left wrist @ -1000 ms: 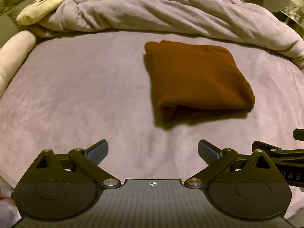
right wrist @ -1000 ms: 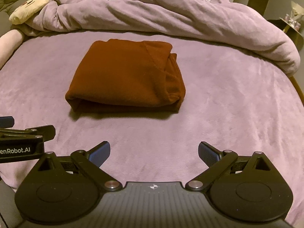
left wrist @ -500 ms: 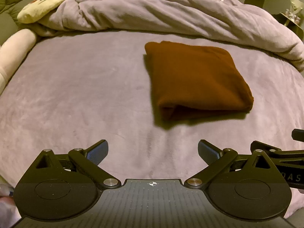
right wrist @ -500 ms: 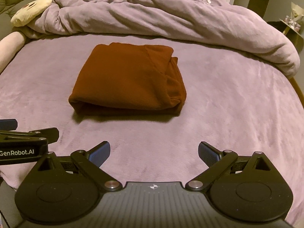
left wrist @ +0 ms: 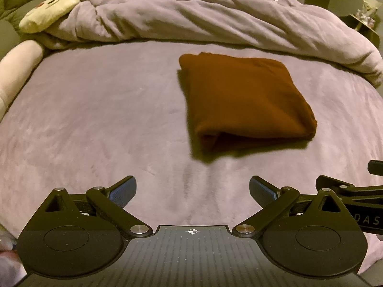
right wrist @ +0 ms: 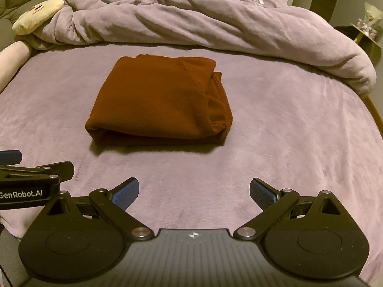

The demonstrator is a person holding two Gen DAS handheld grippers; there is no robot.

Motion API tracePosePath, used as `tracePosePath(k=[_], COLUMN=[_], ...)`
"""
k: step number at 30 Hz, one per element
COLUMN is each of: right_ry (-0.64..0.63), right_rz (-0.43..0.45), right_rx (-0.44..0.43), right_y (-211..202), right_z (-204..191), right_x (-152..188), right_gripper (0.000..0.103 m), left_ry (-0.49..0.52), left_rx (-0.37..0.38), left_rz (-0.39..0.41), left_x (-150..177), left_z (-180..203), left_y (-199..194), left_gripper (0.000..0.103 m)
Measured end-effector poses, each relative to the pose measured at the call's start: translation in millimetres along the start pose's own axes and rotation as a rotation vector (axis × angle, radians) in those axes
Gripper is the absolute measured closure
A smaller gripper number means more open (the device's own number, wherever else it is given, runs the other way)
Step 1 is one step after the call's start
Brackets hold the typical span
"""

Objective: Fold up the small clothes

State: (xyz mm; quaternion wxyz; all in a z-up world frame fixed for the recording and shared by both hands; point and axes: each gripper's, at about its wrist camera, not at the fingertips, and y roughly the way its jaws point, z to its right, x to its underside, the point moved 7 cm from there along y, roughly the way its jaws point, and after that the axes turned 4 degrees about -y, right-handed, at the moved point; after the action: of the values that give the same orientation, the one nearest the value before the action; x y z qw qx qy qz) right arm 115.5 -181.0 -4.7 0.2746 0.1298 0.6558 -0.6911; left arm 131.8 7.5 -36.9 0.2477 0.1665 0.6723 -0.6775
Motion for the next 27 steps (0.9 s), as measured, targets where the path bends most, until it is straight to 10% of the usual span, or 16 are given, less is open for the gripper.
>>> tracePosePath(k=[27], right_ry=[0.023], right_rz=[0.001], right_rx=[-0.010], right_y=[0.8], right_z=[2.0], right_x=[2.6], right_gripper=[0.004], left_ry=[0.010], left_rx=[0.006], left_rz=[0.005], left_x=[1.7], left_z=[1.9], left_y=[1.8], left_gripper=[0.000])
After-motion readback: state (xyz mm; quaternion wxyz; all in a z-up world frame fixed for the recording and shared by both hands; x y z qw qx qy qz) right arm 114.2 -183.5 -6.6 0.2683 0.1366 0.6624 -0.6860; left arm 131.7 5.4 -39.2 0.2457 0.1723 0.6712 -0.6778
